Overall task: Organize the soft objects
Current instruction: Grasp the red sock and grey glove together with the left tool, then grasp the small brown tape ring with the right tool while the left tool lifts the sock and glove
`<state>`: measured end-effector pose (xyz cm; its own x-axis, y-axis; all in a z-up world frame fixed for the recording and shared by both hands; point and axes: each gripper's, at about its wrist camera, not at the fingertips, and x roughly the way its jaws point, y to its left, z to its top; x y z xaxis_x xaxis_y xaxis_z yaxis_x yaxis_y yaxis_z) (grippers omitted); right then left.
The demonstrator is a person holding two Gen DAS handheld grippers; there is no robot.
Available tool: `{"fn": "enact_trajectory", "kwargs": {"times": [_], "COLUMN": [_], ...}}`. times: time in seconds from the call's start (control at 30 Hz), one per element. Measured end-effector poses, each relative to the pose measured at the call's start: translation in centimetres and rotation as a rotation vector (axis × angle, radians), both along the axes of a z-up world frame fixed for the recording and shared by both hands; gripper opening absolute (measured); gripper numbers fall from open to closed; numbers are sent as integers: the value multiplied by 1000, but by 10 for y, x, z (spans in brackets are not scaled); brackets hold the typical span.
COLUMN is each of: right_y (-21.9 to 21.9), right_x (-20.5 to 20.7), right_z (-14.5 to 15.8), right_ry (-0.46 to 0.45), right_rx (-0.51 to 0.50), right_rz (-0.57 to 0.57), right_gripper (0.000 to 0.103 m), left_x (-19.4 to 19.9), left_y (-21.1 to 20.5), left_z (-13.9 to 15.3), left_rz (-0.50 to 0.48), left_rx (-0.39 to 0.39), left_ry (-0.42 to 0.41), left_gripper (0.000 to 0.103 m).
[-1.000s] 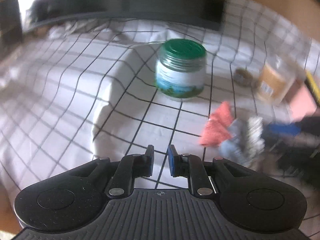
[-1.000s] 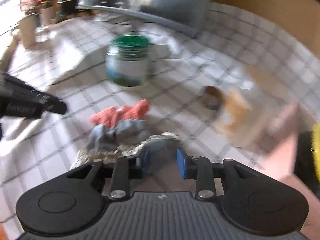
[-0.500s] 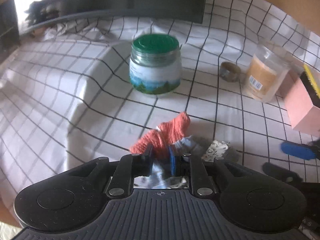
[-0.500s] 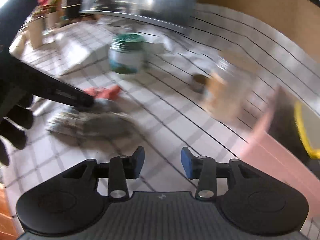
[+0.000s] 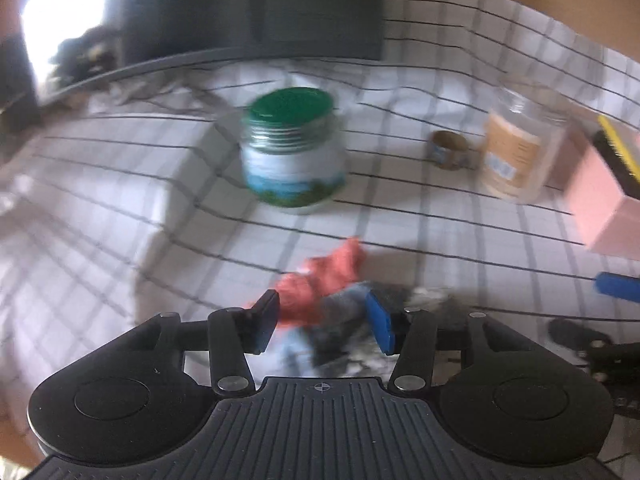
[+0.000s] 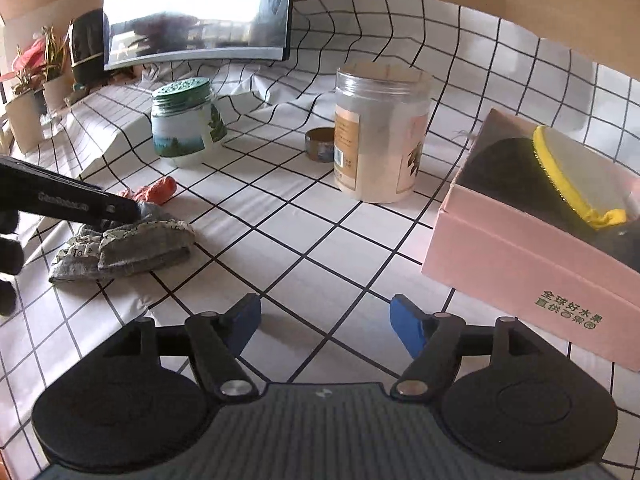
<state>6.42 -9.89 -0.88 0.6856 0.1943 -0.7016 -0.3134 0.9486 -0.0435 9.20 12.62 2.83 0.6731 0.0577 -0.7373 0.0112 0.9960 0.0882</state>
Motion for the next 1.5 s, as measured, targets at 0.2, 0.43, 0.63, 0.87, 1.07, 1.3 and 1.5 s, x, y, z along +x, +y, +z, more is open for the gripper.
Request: {"fn": "enact_trajectory", "kwargs": {"times": [0.2, 0.43, 0.63, 0.87, 1.07, 1.3, 1.5], "right_y": [2, 2, 4, 4, 9, 33, 82], "right_x": [-1, -2, -1, 2, 11, 28, 105], "right_z": [-1, -2, -3, -3, 1, 57, 152], "right_ry": [-18, -20, -13, 15, 107, 112, 76], "right_rx": [2, 6, 5, 3, -32, -48, -96], "right_rz": [-14, -18, -7, 22, 36, 90, 113], "right_gripper": [75, 79, 85, 95, 101, 85, 85], "left_x": [8, 13, 21, 19, 11, 2, 10], "left_y": [25, 19, -17, -16, -22, -8, 38], "left_z": [-7, 0, -9, -13, -13, -10, 26], "left_rz": [98, 51, -56, -88, -219, -296, -257], "left_rx": [-119, -251, -99, -79, -68, -146, -298], "left_ry": [79, 62, 70, 59, 24, -10, -116], "left_gripper": [54, 55, 60, 61, 25, 17, 17]}}
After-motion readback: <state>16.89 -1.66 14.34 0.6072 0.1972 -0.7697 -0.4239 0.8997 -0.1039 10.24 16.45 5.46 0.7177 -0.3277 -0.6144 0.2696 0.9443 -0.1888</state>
